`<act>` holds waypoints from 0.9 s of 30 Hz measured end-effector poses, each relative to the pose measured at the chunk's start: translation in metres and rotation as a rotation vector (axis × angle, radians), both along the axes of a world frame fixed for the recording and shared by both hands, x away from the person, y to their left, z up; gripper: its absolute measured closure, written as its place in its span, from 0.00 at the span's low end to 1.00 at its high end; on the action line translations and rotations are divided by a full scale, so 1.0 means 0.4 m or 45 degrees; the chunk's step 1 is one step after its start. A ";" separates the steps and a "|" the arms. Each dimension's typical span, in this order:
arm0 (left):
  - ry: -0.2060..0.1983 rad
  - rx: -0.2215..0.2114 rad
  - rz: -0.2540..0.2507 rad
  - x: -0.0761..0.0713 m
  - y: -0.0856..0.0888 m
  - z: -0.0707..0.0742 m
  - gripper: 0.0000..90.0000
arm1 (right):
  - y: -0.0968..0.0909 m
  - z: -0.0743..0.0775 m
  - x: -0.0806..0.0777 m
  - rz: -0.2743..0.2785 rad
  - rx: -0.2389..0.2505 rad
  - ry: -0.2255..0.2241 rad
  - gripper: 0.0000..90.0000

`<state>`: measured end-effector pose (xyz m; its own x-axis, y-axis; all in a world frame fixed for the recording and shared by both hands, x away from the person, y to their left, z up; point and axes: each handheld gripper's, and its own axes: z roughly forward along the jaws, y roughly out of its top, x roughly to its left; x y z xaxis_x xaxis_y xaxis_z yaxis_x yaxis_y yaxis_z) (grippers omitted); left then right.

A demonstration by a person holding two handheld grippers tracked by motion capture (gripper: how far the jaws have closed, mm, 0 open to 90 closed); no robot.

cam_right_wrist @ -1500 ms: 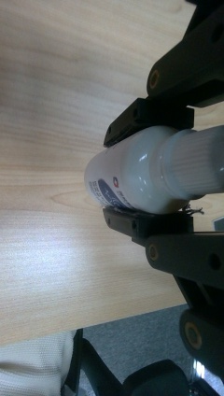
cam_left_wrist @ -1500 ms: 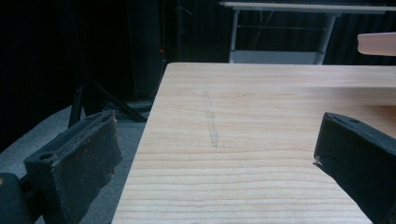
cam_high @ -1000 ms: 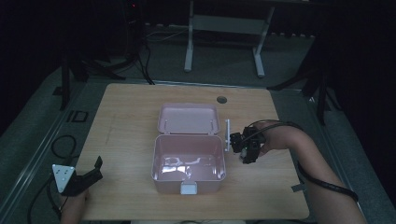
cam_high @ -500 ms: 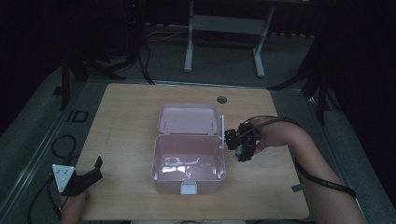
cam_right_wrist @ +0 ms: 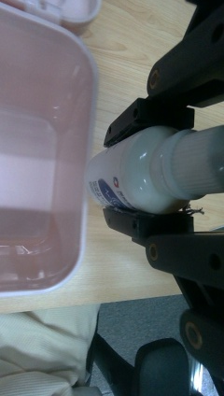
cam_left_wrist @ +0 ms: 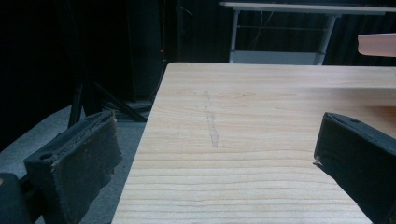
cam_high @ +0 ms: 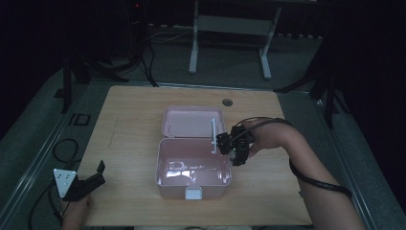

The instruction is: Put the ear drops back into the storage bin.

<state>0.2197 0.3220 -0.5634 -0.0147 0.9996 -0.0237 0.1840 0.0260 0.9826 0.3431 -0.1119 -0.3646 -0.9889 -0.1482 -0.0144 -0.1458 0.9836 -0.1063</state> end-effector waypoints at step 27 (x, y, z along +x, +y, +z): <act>0.003 -0.005 -0.005 0.000 0.001 0.000 0.01 | 0.122 -0.053 -0.009 0.154 -0.014 0.023 0.66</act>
<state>0.2197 0.3225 -0.5634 -0.0111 0.9996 -0.0273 0.1867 0.0289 0.9820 0.3396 -0.0633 -0.3857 -0.9638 -0.2667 0.0052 -0.2656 0.9574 -0.1130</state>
